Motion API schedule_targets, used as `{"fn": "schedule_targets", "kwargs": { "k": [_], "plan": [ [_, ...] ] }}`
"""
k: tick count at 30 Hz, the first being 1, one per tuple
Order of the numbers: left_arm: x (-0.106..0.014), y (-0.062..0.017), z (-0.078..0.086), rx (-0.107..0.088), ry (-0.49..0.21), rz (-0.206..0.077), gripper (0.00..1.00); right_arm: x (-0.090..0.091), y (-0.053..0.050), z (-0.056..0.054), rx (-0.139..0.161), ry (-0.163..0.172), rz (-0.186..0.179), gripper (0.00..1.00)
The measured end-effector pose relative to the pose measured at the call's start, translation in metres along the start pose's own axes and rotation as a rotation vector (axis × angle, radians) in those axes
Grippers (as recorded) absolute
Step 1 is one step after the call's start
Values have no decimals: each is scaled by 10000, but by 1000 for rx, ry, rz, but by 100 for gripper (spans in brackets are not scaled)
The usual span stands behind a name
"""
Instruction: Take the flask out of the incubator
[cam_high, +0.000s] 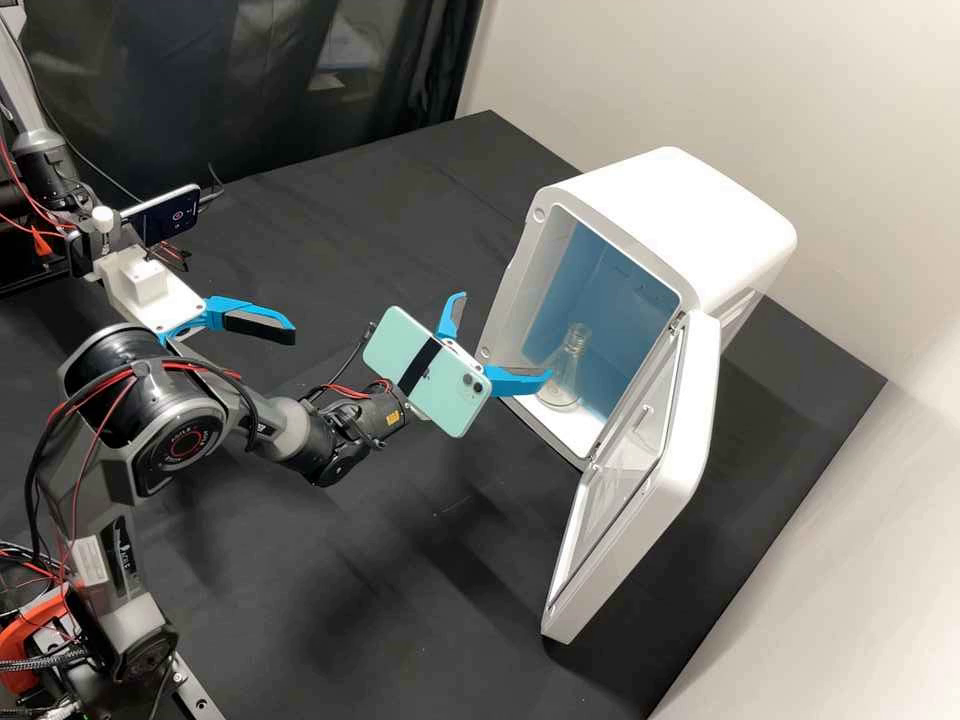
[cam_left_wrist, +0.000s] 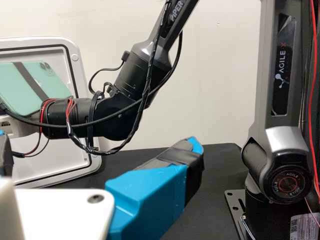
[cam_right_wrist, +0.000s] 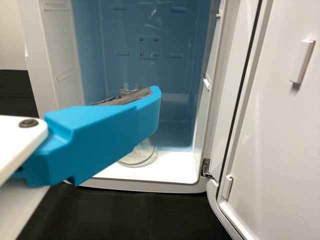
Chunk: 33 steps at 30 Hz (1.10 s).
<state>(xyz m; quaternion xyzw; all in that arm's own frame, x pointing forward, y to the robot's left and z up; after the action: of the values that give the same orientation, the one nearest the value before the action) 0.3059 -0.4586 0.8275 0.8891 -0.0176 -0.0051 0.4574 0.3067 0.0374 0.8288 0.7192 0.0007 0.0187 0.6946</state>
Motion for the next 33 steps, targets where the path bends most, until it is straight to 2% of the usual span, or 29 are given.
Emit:
{"fn": "schedule_targets", "kwargs": {
  "k": [13,17,20,22,27,30,33],
  "plan": [
    [0,0,0,0,0,0,100,0,0,0,0,0,0,100],
    [15,-49,-36,2,9,-16,100,0,0,0,0,0,0,100],
    [30,-108,-114,3,33,-36,100,0,0,0,0,0,0,100],
    [43,-169,-220,1,68,-56,100,0,0,0,0,0,0,100],
    [45,-254,-425,-1,127,-85,100,0,0,0,0,0,0,100],
    [31,-289,-581,-17,175,-95,100,0,0,0,0,0,0,100],
    [6,-281,-712,-34,217,-91,100,0,0,0,0,0,0,100]
  ]
}}
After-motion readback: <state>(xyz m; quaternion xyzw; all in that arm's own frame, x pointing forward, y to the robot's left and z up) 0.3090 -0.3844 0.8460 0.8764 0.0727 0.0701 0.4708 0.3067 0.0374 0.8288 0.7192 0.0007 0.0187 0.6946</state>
